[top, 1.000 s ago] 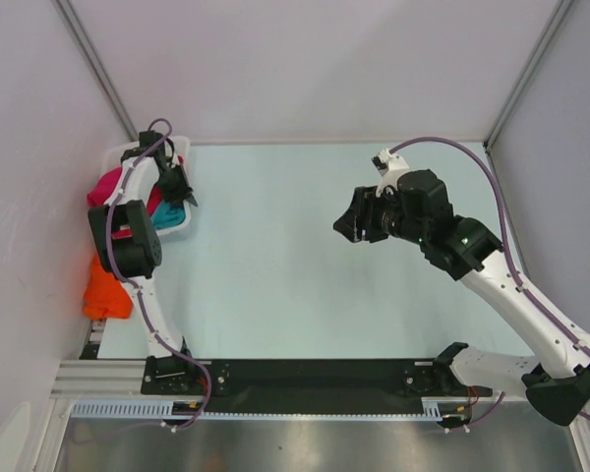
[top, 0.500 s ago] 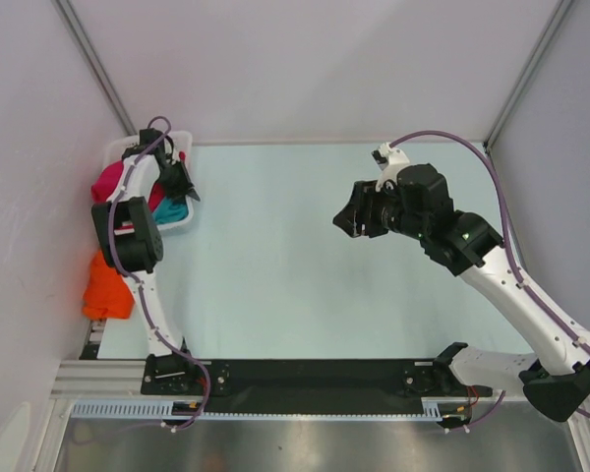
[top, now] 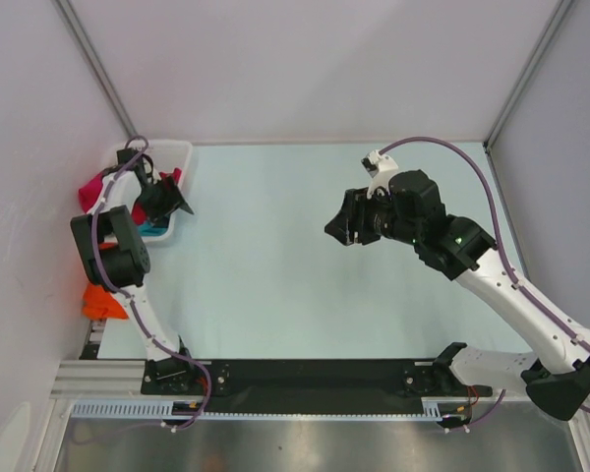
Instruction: Fold and stack the t-shirts
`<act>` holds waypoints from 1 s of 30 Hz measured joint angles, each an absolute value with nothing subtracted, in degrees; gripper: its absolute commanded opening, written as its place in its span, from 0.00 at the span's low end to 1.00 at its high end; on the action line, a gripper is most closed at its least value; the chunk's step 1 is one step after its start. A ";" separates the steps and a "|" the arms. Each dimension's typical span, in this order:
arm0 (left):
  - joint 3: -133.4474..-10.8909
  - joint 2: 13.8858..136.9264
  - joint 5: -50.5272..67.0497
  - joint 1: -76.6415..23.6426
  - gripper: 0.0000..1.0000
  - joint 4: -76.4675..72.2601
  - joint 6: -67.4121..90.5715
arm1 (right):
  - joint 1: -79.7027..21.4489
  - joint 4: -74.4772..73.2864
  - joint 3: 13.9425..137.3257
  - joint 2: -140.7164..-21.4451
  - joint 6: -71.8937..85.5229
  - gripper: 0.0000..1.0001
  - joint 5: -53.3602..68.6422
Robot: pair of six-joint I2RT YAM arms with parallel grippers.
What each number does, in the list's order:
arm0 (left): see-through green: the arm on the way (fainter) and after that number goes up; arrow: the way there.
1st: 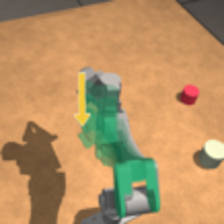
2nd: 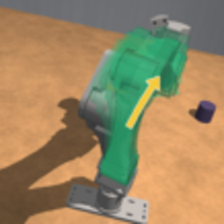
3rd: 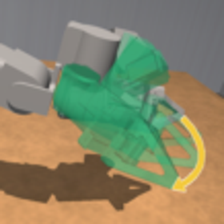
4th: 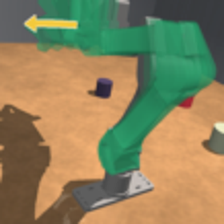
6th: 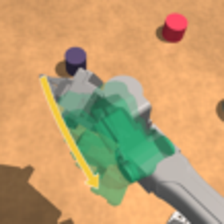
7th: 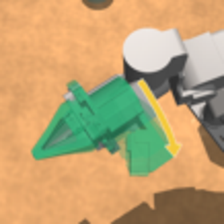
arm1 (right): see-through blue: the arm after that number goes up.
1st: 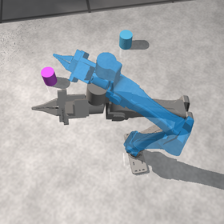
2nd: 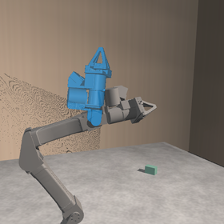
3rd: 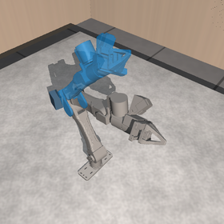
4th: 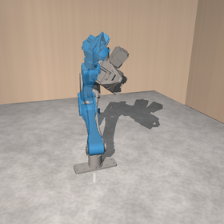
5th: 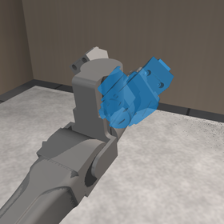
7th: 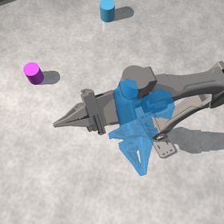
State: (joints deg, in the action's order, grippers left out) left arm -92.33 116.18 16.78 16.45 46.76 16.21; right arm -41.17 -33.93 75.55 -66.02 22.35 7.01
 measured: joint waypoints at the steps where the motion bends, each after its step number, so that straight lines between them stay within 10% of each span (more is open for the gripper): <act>1: -92.14 115.96 16.69 16.32 0.72 46.76 16.25 | -41.23 -33.93 75.18 -65.87 22.41 0.56 7.05; 15: -85.08 98.00 15.42 6.79 0.94 36.64 15.35 | -42.39 -32.47 72.97 -65.04 23.22 0.56 7.49; 30: -85.91 110.59 14.68 3.86 0.95 38.96 15.86 | -43.07 -32.32 72.97 -65.78 23.38 0.56 6.74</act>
State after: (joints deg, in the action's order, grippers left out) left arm -85.91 110.59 14.68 3.86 38.96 15.86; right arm -43.07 -32.32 72.97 -65.78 23.38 6.74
